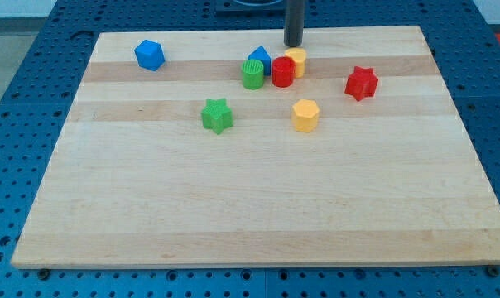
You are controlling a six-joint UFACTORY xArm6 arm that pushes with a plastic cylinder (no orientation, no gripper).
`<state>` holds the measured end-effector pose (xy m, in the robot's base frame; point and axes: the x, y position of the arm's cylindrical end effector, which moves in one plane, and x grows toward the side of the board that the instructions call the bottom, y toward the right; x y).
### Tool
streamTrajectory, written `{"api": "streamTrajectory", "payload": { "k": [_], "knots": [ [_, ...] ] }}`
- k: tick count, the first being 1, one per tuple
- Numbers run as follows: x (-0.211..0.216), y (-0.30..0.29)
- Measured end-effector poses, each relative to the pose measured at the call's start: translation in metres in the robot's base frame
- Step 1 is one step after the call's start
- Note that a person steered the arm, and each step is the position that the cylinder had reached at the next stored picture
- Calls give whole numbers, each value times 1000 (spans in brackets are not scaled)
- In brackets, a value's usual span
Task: Move the yellow towards the top of the yellow hexagon
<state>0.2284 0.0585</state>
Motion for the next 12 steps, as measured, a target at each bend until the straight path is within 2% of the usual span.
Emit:
{"api": "streamTrajectory", "payload": {
  "k": [4,8,9,12],
  "knots": [
    [11,-8],
    [28,-65],
    [26,-64],
    [32,-5]
  ]
}}
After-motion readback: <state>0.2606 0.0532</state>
